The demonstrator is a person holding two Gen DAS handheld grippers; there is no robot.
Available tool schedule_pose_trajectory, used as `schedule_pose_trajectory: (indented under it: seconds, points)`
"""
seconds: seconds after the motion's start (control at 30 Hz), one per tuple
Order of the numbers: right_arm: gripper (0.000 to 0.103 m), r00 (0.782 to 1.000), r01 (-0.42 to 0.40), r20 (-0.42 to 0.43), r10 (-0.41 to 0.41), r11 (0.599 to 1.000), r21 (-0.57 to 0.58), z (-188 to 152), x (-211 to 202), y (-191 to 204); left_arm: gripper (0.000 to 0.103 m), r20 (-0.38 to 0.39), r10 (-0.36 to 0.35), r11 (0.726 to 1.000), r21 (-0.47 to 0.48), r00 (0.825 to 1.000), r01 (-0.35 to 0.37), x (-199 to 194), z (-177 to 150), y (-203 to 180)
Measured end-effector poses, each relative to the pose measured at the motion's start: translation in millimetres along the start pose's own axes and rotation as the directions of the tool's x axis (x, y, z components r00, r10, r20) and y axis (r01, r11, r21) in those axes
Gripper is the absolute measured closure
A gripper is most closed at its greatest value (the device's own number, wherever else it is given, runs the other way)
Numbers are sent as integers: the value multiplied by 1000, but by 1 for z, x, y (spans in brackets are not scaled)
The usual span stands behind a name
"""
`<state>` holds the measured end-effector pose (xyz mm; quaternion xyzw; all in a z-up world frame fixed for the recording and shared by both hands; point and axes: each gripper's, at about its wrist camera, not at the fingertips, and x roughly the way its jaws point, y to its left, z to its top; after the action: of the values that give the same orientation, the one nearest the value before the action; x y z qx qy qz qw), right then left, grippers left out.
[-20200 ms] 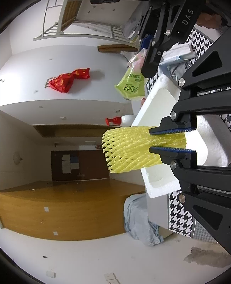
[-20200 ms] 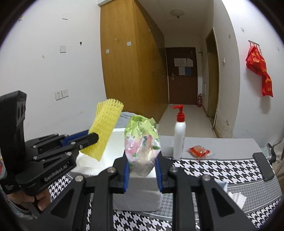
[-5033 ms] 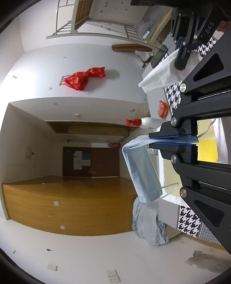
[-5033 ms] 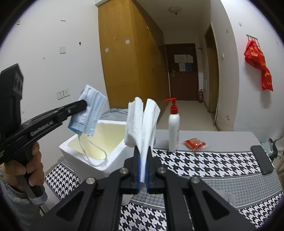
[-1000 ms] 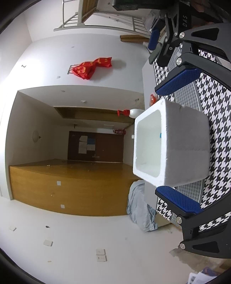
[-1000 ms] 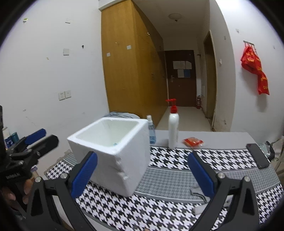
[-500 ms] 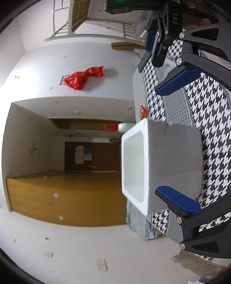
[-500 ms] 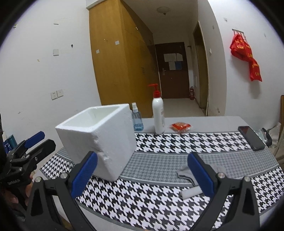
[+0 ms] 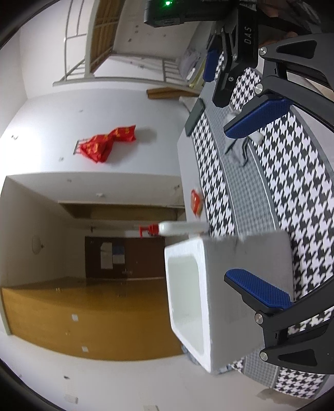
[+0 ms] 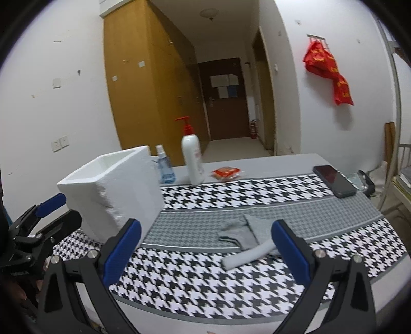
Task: Organize soft objects
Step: 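Move both grippers back from the box toward the grey sock, then lower the left gripper onto the white roll lying on the grey sock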
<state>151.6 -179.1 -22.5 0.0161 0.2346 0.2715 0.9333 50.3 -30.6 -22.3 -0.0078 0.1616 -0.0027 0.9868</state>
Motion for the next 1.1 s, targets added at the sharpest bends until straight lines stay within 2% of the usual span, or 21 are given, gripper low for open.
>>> schedule_pose_trajectory:
  seconds: [0.3, 0.67, 0.87, 1.1]
  points:
    - [0, 995, 96, -2, -96, 994, 42, -6, -10, -31, 1, -21, -92, 995, 40, 996, 93, 17, 3, -26]
    - [0, 982, 188, -12, -188, 978, 92, -18, -23, -65, 1, -64, -148, 986, 68, 987, 153, 38, 5, -48]
    - [0, 974, 226, -39, -223, 969, 102, -25, -23, -82, 1, -82, -178, 979, 84, 981, 184, 54, 1, -61]
    - [0, 971, 231, -79, -224, 969, 88, -32, -10, -91, 1, -128, -199, 973, 93, 972, 211, 74, -2, -74]
